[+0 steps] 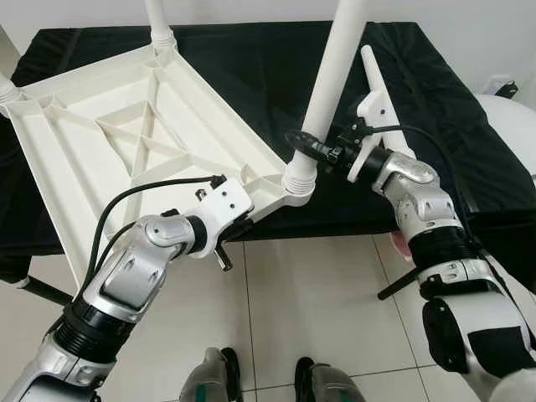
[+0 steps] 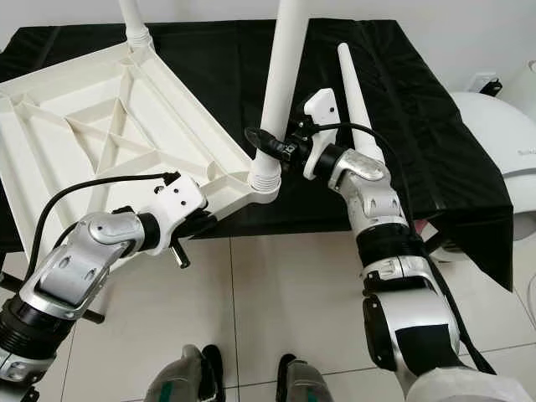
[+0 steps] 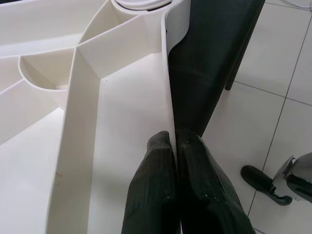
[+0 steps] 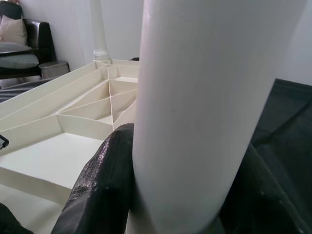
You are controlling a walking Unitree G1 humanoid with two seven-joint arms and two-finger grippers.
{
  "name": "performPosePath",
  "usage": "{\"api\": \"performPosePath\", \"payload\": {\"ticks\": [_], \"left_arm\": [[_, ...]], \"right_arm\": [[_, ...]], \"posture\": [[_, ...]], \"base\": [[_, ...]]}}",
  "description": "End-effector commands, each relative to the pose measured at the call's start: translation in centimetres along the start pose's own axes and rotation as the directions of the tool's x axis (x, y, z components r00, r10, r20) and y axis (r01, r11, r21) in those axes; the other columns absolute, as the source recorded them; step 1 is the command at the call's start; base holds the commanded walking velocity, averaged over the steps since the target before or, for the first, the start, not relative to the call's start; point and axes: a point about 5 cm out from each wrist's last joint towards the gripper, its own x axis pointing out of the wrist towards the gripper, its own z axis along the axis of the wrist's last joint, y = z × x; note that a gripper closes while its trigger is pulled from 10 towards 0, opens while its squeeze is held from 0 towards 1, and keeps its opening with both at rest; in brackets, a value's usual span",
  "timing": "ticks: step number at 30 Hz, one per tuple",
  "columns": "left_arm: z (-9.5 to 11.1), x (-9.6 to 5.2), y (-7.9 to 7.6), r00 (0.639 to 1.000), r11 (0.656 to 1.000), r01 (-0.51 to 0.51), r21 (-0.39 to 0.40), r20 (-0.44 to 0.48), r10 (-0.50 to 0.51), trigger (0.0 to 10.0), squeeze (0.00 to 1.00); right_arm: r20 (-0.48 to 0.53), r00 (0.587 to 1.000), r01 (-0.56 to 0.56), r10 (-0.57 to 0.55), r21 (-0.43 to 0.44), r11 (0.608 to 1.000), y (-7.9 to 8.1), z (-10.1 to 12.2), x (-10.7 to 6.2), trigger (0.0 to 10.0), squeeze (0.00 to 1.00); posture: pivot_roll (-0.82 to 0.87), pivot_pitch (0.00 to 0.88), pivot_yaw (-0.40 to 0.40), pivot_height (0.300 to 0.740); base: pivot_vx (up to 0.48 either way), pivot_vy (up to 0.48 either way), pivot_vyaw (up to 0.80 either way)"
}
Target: Building children table
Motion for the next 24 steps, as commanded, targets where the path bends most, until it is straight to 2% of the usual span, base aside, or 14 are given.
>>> {"api": "performPosePath", "payload": {"ticks": [1,12,15,17,24], "left_arm": [[-0.5,-0.4,0.4,0.997,0.998,-0.068,0.017,-0.033,0.069,10.0,0.00],[-0.5,-0.4,0.5,0.997,0.997,-0.073,0.017,-0.032,0.074,10.0,0.00],[-0.4,-0.4,0.4,0.997,0.997,-0.072,0.017,-0.031,0.072,10.0,0.00],[-0.3,-0.4,0.4,0.997,0.997,-0.068,0.019,-0.028,0.069,10.0,0.00],[-0.1,-0.4,0.4,0.997,0.998,-0.067,0.022,-0.025,0.067,10.0,0.00]], "right_arm": [[-0.125,0.992,0.028,-0.026,0.016,0.999,0.2,-2.8,-0.6,10.0,0.00],[-0.098,0.994,0.051,-0.046,0.049,0.997,1.2,-3.6,0.1,10.0,0.00],[-0.078,0.993,0.087,-0.083,0.053,0.995,1.6,-4.0,0.2,10.0,0.00],[-0.064,0.986,0.159,-0.155,0.065,0.985,1.7,-4.4,0.3,10.0,0.00],[-0.060,0.970,0.240,-0.237,0.056,0.969,1.8,-5.0,0.4,10.0,0.00]], "posture": [[-0.07,0.188,-0.009,0.740],[-0.06,0.190,-0.009,0.740],[-0.06,0.191,-0.004,0.740],[-0.06,0.192,-0.003,0.740],[-0.06,0.192,-0.003,0.740]], "base": [[0.000,0.000,0.00],[0.000,0.000,0.00],[0.000,0.000,0.00],[0.000,0.000,0.00],[0.000,0.000,0.00]]}}
